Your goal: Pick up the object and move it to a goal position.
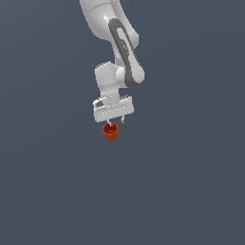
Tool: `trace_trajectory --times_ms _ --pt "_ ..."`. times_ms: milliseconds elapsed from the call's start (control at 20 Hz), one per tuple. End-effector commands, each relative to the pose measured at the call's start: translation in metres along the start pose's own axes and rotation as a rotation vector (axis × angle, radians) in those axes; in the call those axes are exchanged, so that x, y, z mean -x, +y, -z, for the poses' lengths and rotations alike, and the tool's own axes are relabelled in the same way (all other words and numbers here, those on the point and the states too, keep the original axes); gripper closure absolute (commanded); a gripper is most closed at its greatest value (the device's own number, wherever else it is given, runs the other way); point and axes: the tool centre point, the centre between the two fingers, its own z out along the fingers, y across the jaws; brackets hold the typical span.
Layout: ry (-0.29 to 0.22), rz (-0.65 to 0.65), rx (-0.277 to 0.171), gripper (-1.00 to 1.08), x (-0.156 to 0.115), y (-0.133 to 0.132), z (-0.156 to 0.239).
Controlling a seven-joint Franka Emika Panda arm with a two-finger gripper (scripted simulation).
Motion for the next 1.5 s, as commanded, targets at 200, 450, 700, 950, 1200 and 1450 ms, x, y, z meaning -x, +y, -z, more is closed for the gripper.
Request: trace_trajectory --times_ms 200,450,700,950,1200,1450 --pt "0.002 0.002 0.003 -0.20 0.001 0.000 0.000" --pt "0.001 0.003 0.004 -0.20 0.002 0.000 -0.008" --pt "0.000 0.005 0.006 -0.20 0.002 0.000 -0.024" --pt "0.001 0.005 0.006 -0.20 0.002 0.000 -0.029" --pt "0.001 0.005 0.006 1.08 0.002 0.000 -0.029" --pt "0.001 0.005 0.006 1.08 0.002 0.000 -0.029"
